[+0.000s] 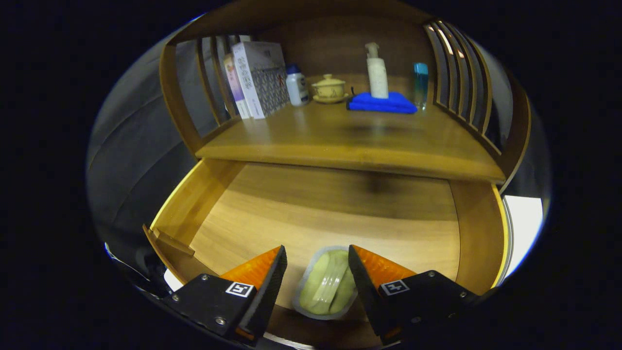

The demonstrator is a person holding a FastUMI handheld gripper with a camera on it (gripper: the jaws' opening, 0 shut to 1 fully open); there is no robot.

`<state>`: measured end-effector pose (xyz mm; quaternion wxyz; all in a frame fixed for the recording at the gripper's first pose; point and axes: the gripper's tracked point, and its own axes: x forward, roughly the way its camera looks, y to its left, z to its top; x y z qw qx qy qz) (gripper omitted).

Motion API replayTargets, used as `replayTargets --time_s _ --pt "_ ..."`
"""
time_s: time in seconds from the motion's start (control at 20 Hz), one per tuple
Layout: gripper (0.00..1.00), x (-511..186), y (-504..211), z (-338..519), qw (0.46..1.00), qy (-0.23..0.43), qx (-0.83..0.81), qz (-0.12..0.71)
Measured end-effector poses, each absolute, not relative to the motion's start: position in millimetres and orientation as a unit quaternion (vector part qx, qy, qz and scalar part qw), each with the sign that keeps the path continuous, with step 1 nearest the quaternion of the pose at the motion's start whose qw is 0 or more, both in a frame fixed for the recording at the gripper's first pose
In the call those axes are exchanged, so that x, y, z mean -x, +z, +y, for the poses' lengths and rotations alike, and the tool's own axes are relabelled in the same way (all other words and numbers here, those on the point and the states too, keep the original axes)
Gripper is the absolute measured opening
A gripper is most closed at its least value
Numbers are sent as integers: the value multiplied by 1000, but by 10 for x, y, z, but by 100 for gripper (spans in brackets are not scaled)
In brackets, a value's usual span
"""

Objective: Pull open the drawer, take out the items inside it, and place them on the countertop above the cabinet.

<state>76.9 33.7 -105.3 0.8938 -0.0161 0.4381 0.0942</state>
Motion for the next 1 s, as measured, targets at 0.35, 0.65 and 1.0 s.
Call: replayTargets --time_s 0.35,0.65,1.0 --pt "75 -710 -1301 224 871 74 16 485" --pt "27 -713 -1289 138 870 55 -9 489" --pt "18 -731 -1078 179 897 79 10 435"
